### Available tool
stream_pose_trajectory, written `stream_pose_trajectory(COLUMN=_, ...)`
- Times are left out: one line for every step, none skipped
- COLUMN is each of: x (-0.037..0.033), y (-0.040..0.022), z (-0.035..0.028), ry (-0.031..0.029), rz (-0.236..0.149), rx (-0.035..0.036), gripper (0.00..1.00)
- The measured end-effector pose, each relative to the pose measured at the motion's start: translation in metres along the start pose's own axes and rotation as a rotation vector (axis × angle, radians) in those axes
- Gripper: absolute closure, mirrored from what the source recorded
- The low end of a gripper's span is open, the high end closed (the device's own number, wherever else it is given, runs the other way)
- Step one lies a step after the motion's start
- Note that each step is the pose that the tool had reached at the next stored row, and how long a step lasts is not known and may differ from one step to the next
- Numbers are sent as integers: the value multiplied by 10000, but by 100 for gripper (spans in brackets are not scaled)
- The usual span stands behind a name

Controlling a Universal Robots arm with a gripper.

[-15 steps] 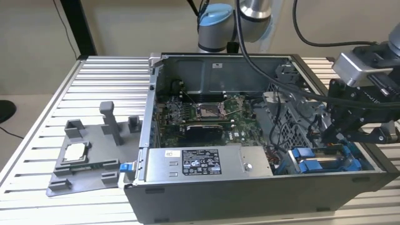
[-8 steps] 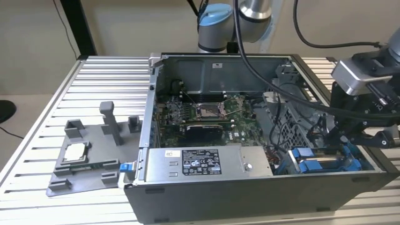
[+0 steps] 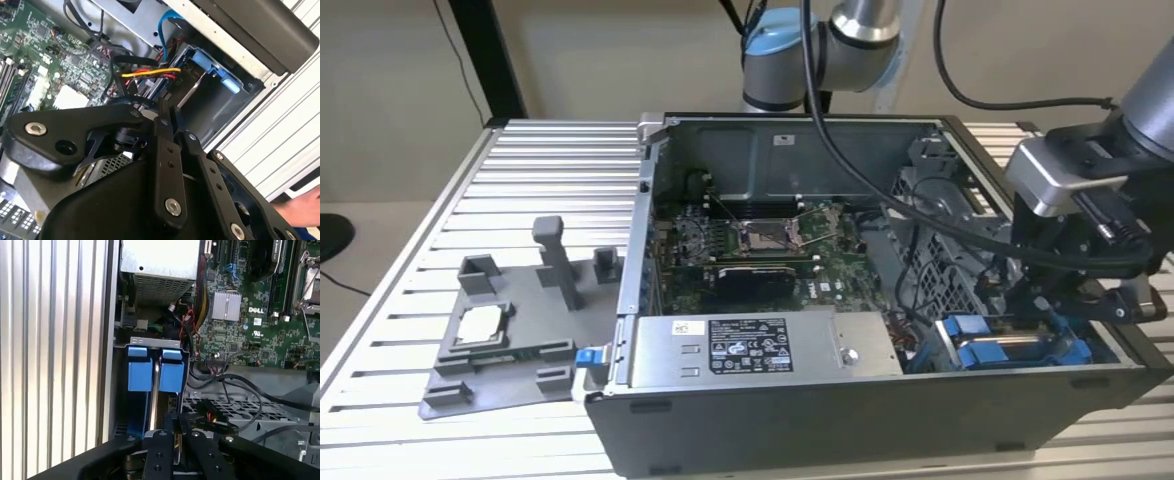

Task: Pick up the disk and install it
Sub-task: 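Insert the second disk wire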

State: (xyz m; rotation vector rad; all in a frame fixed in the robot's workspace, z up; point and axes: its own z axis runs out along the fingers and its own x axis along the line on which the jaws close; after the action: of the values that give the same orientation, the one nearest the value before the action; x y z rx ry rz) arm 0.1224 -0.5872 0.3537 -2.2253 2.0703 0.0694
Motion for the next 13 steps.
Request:
stream_pose_trajectory(x=2, y=2, z=16, ry=1, rz=-2, rx=11, gripper=100)
stream_pose_trajectory(x=4, y=4, z=31, ry=-5, rz=-3, rx=37, gripper=100)
stream_pose_trajectory(x=4, y=4, z=41, ry=-19, rz=-4, rx=61, gripper=100)
stream_pose_trajectory(x=5, y=6, z=52, ry=-32, rz=-5, rx=89, gripper=100)
stream_pose_trajectory(x=6, y=6, z=57, ry=-39, rz=-7, rx=107, gripper=100)
stream_pose_trajectory(x=6, y=5, z=57, ry=-39, rz=-9, rx=116, gripper=100)
stream_pose_trajectory(x=6, y=6, z=61, ry=-43, rz=-9, rx=118, gripper=100)
stream_pose_trajectory(x=6, y=6, z=66, ry=-49, rz=-9, rx=123, gripper=100)
stream_pose_trajectory(x=7, y=7, z=72, ry=-53, rz=-8, rx=127, gripper=100)
stream_pose_trajectory(x=8, y=7, z=80, ry=-58, rz=-7, rx=136, gripper=100)
stream_pose_trajectory(x=9, y=7, z=86, ry=-65, rz=-7, rx=143, gripper=100)
stream_pose_trajectory(x=10, y=8, z=94, ry=-77, rz=-6, rx=152, gripper=100)
stream_pose_trajectory(x=10, y=8, z=100, ry=-88, rz=-6, rx=159, gripper=100)
